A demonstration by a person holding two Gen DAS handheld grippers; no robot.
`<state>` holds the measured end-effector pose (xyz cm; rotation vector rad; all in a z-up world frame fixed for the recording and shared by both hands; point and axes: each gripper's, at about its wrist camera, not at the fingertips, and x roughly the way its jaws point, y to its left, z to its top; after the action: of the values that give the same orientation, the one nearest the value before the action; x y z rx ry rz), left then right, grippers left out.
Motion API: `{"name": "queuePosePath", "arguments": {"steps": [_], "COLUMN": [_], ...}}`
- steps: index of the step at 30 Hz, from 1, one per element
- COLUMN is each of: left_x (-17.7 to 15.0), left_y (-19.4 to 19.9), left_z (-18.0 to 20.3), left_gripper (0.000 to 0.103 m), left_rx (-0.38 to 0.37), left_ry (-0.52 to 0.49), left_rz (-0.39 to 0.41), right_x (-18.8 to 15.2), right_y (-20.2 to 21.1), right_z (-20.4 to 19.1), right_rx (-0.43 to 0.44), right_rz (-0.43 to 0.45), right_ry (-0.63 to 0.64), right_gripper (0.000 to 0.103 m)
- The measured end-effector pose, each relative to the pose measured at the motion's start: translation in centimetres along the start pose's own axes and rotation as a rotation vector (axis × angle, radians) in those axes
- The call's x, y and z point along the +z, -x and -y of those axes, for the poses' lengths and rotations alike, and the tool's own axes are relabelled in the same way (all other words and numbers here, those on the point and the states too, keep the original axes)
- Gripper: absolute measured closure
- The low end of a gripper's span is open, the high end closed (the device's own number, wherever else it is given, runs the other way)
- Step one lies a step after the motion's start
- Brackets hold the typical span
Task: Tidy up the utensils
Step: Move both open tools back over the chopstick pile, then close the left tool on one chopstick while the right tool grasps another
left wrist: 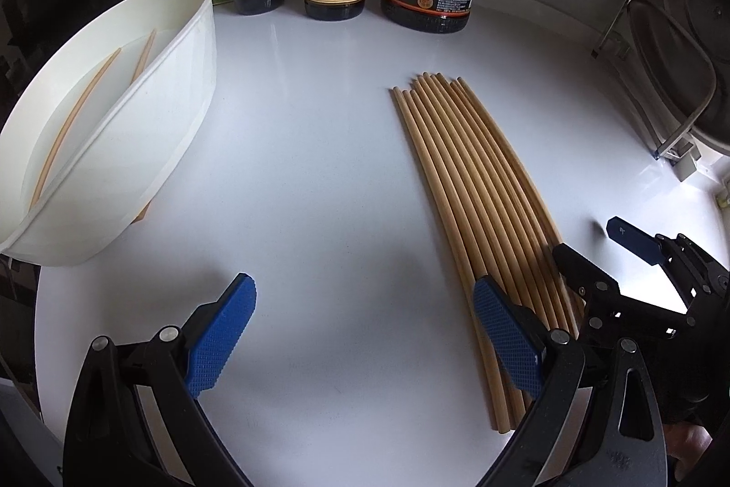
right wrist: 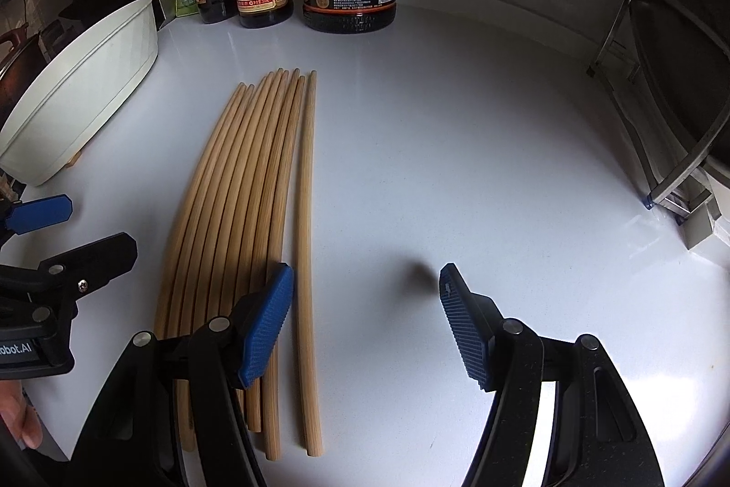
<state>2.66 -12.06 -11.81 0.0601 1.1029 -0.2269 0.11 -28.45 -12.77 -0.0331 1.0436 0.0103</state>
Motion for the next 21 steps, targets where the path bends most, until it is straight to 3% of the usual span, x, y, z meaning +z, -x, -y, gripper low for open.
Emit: {"name": "queuePosePath", "arguments": {"steps": [21], "left_x": [-0.5], "left_y": [-1.8], "left_z": [1.1], "left_gripper": [0.008], "left_rx": [0.03], "left_ry": [-0.012], "left_rz": [0.004], "right_x": [-0.3], "right_y": [0.1], "right_z": [2.1], "right_rx": [-0.01], "right_rz": [0.01], "right_ry": [-0.022], "right_gripper": [0.04]}}
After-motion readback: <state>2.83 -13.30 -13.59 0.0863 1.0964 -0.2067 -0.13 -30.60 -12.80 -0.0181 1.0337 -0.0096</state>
